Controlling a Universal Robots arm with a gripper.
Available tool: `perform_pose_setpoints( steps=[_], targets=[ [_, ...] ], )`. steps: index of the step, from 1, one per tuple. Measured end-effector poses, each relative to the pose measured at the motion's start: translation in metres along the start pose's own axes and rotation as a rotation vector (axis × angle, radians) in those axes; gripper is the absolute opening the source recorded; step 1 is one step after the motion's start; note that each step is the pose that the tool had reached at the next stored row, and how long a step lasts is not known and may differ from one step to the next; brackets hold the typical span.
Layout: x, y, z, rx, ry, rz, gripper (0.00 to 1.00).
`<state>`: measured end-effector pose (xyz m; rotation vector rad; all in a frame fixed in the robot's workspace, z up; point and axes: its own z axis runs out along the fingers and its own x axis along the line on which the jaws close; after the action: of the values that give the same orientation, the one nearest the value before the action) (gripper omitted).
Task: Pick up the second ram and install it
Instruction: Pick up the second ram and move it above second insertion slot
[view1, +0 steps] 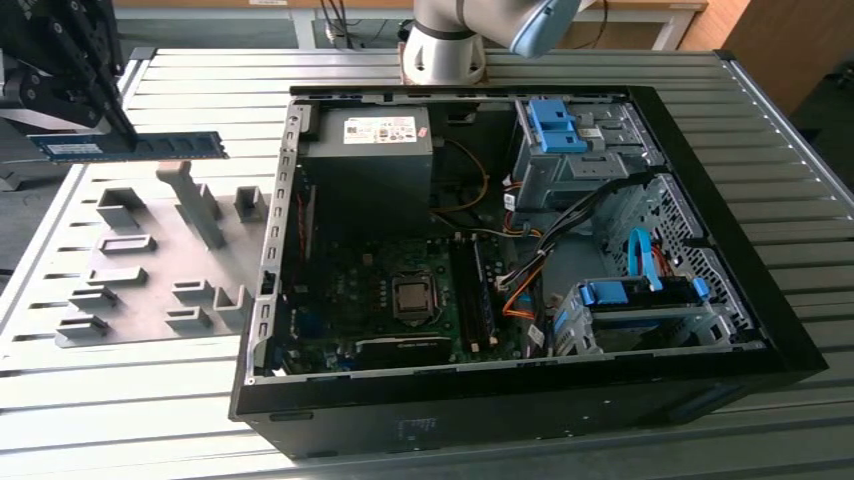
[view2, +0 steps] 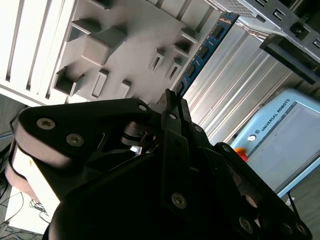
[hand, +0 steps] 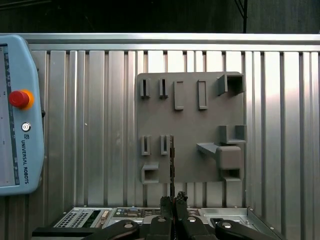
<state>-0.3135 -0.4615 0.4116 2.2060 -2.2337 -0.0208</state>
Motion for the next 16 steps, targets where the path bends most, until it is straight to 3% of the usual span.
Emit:
perform_pose_setpoints(
  steps=[16],
  targets=[
    [-0.0001,-0.0092,-0.0001,-0.0001,0.0,0.0,0.14]
  ],
)
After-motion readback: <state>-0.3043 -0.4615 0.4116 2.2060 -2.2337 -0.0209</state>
